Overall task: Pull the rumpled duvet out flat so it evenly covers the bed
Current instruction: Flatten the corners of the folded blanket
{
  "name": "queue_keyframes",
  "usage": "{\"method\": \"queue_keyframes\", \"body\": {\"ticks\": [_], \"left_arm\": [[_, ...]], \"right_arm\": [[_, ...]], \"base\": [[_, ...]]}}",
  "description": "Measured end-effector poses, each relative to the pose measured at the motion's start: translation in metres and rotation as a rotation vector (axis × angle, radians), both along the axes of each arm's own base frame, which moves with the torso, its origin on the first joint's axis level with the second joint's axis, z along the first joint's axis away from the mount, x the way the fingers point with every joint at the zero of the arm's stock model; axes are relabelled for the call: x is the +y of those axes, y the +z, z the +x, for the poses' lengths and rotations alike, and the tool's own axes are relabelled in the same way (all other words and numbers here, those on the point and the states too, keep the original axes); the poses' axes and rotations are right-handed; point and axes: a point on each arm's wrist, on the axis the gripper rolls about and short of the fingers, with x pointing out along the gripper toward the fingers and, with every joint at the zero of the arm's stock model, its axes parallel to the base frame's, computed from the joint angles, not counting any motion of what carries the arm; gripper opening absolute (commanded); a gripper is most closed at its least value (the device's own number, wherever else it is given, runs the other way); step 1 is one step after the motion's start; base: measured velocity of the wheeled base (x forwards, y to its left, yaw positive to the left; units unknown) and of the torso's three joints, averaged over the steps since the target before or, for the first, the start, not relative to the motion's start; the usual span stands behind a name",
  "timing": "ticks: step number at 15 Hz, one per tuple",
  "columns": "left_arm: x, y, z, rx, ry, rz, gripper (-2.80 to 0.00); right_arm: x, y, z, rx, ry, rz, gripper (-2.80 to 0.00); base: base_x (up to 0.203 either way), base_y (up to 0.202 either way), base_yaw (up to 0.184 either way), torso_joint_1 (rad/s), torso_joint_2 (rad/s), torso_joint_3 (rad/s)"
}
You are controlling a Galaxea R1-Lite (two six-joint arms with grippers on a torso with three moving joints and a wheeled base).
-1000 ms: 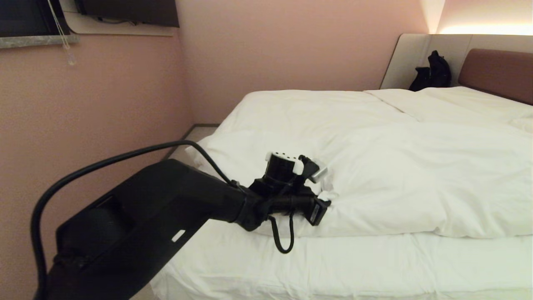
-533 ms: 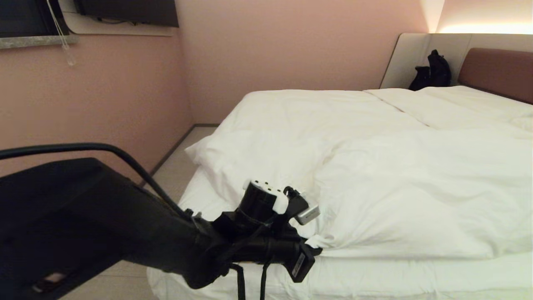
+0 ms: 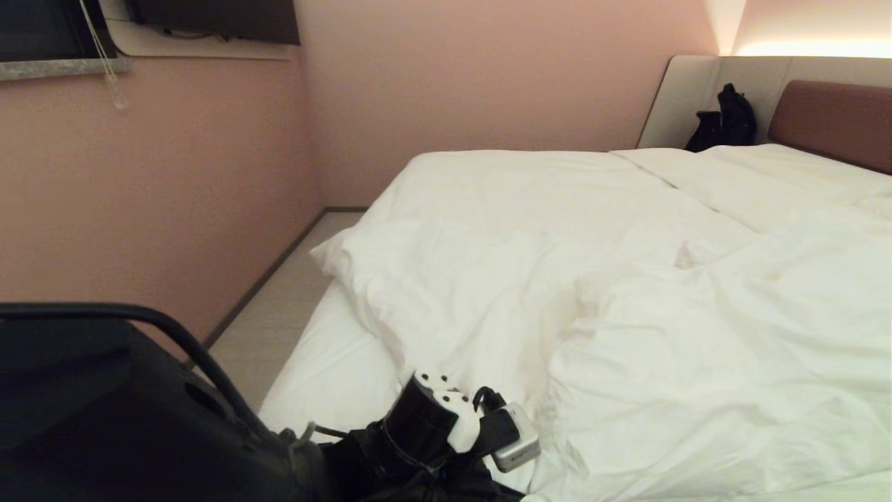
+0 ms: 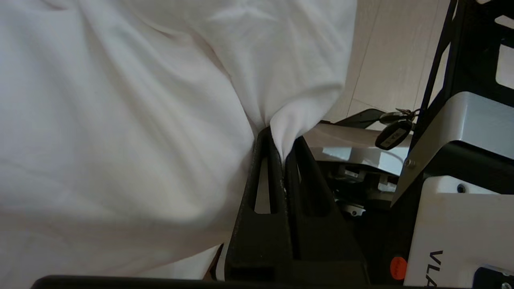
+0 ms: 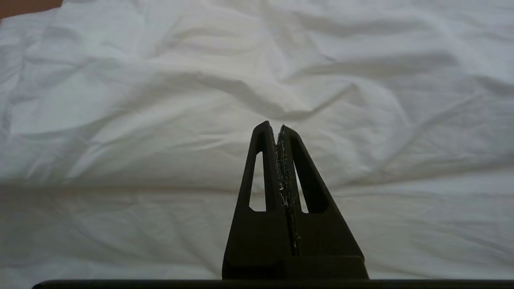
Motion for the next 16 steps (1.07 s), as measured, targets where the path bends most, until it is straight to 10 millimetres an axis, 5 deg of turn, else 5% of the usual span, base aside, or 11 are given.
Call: {"method": "queue_keyframes", "body": {"ticks": [8,16], "left_arm": [[-0.006,-0.025,-0.009,0.001,-0.016,0.022,-2.8],[-0.013,-0.021,-0.004,-0.121,0.06,-0.061,-2.8]], "right_arm": [[0.0,0.0,0.0,0.0,0.0,0.0,-2.8],[0.0,0.0,0.0,0.0,0.0,-0.001,-2.8]], "base": [[0.0,0.0,0.0,0.0,0.0,0.0],[0.0,0.0,0.0,0.0,0.0,0.0]]}}
